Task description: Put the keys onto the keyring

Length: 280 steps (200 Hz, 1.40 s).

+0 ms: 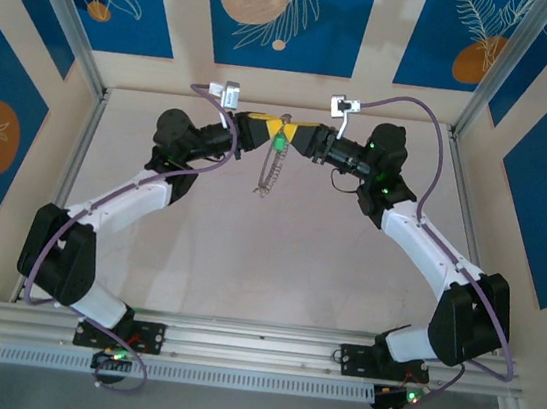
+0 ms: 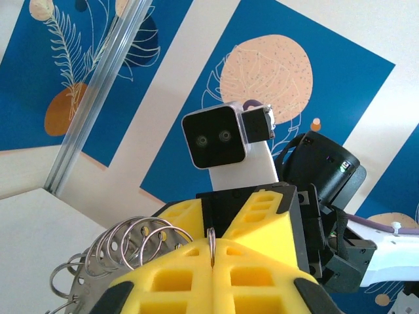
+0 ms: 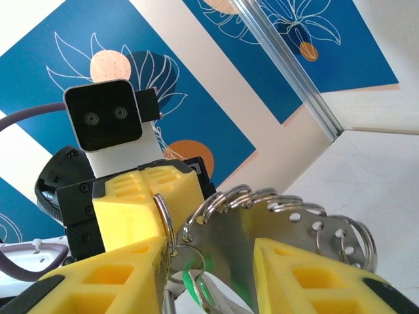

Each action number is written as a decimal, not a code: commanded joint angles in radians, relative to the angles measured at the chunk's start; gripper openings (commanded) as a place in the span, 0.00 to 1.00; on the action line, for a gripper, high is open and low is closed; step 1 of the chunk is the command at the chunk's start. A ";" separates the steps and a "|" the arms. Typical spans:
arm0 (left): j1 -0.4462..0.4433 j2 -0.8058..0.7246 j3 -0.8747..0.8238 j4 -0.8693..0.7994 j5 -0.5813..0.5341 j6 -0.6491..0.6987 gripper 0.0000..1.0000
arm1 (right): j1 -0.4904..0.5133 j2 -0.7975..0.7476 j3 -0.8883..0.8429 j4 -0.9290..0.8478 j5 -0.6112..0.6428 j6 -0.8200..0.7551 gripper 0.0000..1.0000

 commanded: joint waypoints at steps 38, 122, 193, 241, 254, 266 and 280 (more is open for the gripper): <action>0.003 0.050 0.029 0.157 0.055 -0.111 0.00 | -0.015 -0.027 -0.003 0.066 0.015 0.018 0.37; 0.012 0.158 0.073 0.460 0.085 -0.369 0.00 | -0.076 -0.063 -0.023 0.092 -0.038 0.061 0.40; 0.011 0.141 0.069 0.426 0.099 -0.339 0.00 | -0.046 -0.014 0.000 0.147 -0.056 0.107 0.40; 0.011 0.127 0.066 0.399 0.098 -0.315 0.00 | -0.027 0.000 0.017 0.137 -0.056 0.102 0.37; 0.011 0.125 0.067 0.395 0.096 -0.315 0.00 | -0.023 0.003 0.022 0.134 -0.055 0.102 0.36; 0.012 0.125 0.068 0.393 0.094 -0.314 0.00 | -0.023 0.006 0.028 0.130 -0.055 0.100 0.34; 0.010 0.126 0.068 0.391 0.094 -0.314 0.00 | -0.022 0.008 0.031 0.124 -0.056 0.098 0.33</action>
